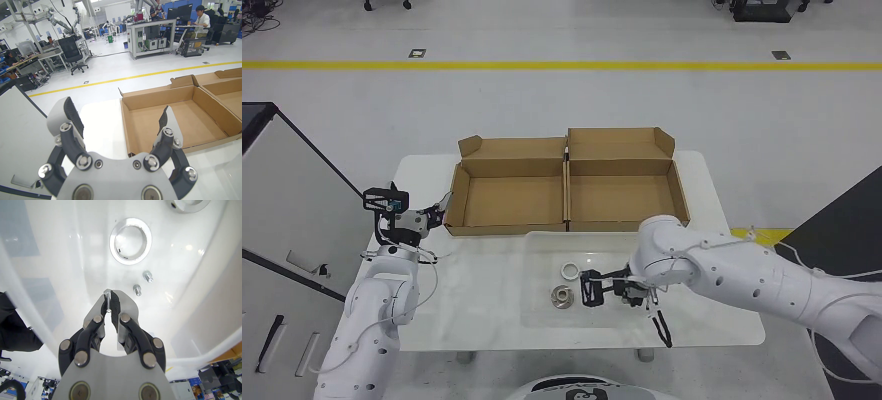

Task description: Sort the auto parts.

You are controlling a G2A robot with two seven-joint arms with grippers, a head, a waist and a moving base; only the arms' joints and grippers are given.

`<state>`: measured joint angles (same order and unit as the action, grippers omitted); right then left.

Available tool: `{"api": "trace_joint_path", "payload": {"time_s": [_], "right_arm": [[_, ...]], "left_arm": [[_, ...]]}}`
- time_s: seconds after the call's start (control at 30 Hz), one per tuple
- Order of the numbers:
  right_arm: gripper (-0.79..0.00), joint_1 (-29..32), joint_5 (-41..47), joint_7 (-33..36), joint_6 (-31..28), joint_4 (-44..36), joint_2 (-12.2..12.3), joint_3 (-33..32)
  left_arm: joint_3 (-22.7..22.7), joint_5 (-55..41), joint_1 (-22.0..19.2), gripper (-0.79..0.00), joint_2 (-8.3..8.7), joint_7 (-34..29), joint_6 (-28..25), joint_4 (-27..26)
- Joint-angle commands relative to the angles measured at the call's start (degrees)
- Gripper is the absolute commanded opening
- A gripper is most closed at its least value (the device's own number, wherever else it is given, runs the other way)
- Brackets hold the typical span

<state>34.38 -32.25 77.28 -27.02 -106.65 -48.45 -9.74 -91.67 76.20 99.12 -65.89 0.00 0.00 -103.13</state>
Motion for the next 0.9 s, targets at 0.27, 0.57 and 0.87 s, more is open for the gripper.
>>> {"api": "trace_joint_path", "payload": {"time_s": [0.27, 0.57, 0.87], "right_arm": [[-0.785, -9.4, 12.2, 1.0, 1.0, -6.2, 3.9, -1.8], [-0.785, -15.3, 18.0, 0.5, 0.5, -9.3, 6.7, -1.7], [-0.785, -14.7, 18.5, -1.2, 0.8, -8.5, 6.7, -1.9]], "left_arm": [[0.0, 0.0, 0.0, 0.000, 0.00, 0.0, 0.0, 0.0], [0.0, 0.0, 0.0, 0.000, 0.00, 0.0, 0.0, 0.0], [0.0, 0.0, 0.0, 0.000, 0.00, 0.0, 0.0, 0.0]]}}
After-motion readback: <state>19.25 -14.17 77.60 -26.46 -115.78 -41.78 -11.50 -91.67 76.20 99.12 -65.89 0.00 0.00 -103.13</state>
